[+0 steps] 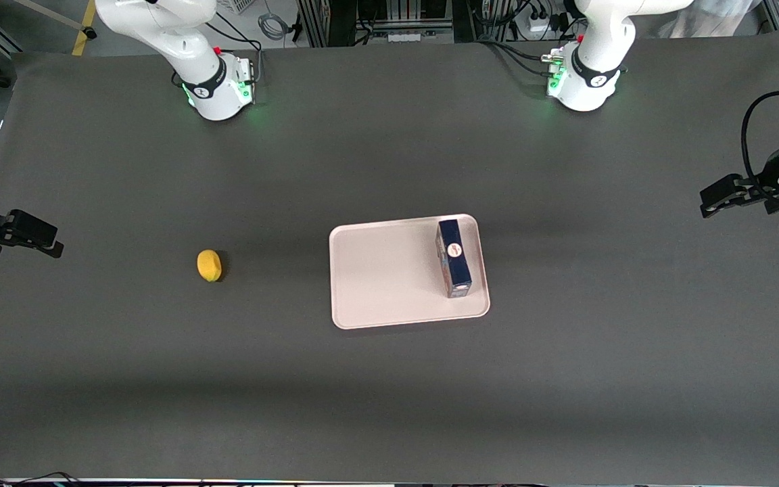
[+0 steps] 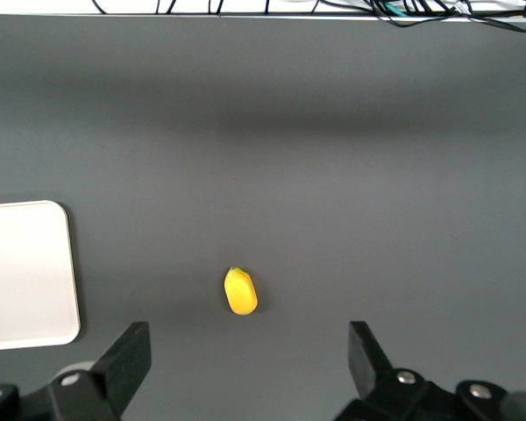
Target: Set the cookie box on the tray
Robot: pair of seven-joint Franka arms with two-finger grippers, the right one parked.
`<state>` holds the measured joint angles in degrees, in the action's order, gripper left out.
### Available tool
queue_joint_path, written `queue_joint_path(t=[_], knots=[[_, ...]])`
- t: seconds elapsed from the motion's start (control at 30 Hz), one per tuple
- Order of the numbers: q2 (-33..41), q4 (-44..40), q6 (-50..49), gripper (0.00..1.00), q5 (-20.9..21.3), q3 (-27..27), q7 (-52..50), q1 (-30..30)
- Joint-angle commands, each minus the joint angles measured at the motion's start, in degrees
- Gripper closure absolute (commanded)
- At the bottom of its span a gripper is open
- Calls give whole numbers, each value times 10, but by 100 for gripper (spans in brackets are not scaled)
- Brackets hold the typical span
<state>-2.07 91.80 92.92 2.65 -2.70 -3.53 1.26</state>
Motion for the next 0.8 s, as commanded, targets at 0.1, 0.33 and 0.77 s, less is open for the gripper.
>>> queue_joint_path(t=[0.1,0.33,0.77], knots=[[25,19,-3,0,-5,-7,-32,-6],[31,20,-9,0,-5,-18,-59,-7],[31,20,-10,0,-5,-30,-68,-6]])
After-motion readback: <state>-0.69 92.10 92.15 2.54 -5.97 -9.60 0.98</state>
